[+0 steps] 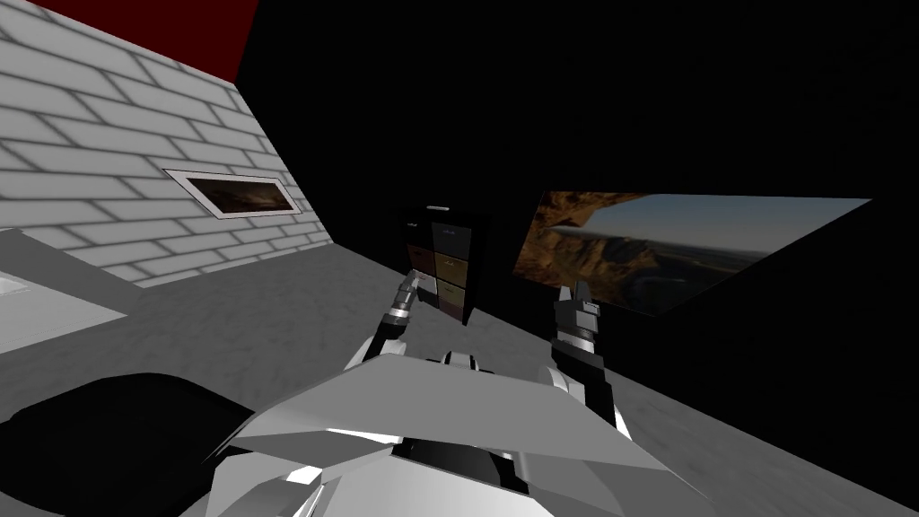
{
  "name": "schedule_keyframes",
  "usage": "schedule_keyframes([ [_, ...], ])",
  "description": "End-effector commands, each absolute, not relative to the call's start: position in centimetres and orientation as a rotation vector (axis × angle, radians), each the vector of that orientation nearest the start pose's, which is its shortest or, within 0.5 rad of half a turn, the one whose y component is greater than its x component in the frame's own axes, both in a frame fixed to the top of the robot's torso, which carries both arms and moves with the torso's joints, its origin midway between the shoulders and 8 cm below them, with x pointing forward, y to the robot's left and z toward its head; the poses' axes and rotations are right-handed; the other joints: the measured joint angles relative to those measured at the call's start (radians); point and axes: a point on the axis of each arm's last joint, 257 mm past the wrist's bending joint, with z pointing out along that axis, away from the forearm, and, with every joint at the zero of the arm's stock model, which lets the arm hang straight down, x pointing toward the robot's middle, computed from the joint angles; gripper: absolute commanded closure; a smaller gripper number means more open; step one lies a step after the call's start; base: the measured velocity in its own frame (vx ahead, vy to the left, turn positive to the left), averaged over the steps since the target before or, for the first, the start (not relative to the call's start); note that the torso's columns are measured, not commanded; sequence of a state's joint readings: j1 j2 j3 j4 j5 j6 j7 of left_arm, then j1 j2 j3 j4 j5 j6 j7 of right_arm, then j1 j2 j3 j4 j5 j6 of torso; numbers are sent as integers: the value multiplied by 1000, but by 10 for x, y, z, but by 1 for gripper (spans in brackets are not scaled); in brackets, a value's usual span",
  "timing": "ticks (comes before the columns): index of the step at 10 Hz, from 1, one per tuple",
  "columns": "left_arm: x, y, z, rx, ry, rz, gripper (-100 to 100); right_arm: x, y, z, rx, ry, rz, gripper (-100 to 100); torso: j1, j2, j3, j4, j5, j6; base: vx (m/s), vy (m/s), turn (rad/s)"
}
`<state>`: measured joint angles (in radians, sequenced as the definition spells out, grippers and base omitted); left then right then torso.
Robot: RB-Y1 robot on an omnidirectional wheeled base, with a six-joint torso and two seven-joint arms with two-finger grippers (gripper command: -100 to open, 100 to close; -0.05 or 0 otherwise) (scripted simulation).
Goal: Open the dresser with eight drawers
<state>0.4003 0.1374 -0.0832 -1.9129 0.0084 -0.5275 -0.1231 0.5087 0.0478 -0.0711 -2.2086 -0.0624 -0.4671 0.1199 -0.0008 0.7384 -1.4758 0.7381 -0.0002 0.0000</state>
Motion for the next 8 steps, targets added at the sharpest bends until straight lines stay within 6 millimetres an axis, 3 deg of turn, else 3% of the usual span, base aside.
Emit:
schedule_keyframes([
  [1, 415, 244, -127, -720, 980, -1217, -100, 353, -322, -17, 767, 638, 1128, 0, 1, 0, 0, 0, 0, 0, 105, -2, -42],
  [8, 441, 231, -188, -795, 1094, -1190, -100, 353, -322, -17, 767, 638, 1128, 0, 1, 1, 1, 0, 0, 0, 128, -11, -53],
])
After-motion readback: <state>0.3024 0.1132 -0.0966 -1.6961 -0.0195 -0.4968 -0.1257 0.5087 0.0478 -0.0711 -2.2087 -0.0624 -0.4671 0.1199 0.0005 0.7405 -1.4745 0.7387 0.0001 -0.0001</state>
